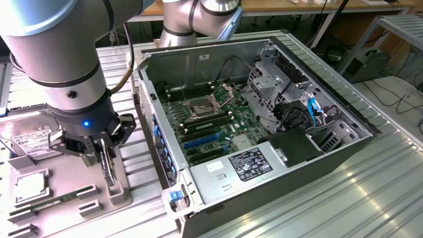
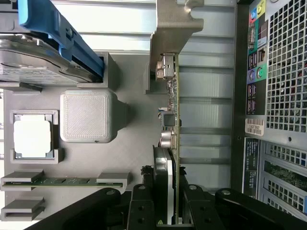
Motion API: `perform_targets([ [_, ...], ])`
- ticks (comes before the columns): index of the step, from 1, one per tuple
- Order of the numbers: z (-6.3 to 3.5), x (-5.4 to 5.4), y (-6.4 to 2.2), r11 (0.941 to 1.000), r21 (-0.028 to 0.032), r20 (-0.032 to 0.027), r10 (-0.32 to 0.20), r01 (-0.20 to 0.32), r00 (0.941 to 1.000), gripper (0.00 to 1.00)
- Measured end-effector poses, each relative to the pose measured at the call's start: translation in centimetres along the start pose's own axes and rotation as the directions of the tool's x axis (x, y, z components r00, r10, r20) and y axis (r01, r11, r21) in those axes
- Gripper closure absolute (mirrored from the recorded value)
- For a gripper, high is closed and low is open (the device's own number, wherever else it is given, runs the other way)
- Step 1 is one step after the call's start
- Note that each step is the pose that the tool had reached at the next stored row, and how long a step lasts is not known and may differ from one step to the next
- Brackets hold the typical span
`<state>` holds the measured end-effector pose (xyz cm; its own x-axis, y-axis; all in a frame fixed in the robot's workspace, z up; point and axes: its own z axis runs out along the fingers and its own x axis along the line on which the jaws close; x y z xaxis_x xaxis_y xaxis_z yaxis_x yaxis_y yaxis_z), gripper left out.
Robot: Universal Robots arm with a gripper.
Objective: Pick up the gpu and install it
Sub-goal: 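Pick up the gpu and move the gpu toward the slot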
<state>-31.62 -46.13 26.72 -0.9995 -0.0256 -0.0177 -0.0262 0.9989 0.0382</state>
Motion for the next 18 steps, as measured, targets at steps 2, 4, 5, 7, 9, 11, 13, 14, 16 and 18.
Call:
perform_targets([
  [2, -0.11, 0.0, 0.01, 1.0, -0.0002, 0.0, 0.0, 0.0, 1.0, 0.72],
  [4, -0.28, 0.0, 0.01, 1.0, -0.0002, 0.0, 0.0, 0.0, 1.0, 0.72],
  [5, -0.39, 0.0, 0.02, 1.0, -0.0002, 0.0001, 0.0, 0.0, 1.0, 0.72],
  [7, -0.56, 0.0, 0.02, 1.0, -0.0002, 0.0001, 0.0, 0.0, 1.0, 0.72],
  [9, -0.77, 0.0, 0.03, 1.0, -0.0002, 0.0001, 0.0, 0.0, 1.0, 0.72],
  [11, -1.02, 0.0, 0.04, 1.0, -0.0002, 0.0001, 0.0, 0.0, 1.0, 0.72],
  [13, -1.29, 0.0, 0.05, 1.0, -0.0002, 0.0002, 0.0, 0.0, 1.0, 0.72],
  [14, -1.52, 0.0, 0.06, 1.0, -0.0002, 0.0001, 0.0, 0.0, 1.0, 0.72],
  [16, -1.76, 0.0, 0.07, 1.0, -0.0002, 0.0002, 0.0, 0.0, 1.0, 0.72],
  [18, -2.07, 0.0, 0.08, 1.0, -0.0002, 0.0002, 0.0, 0.0, 1.0, 0.72],
])
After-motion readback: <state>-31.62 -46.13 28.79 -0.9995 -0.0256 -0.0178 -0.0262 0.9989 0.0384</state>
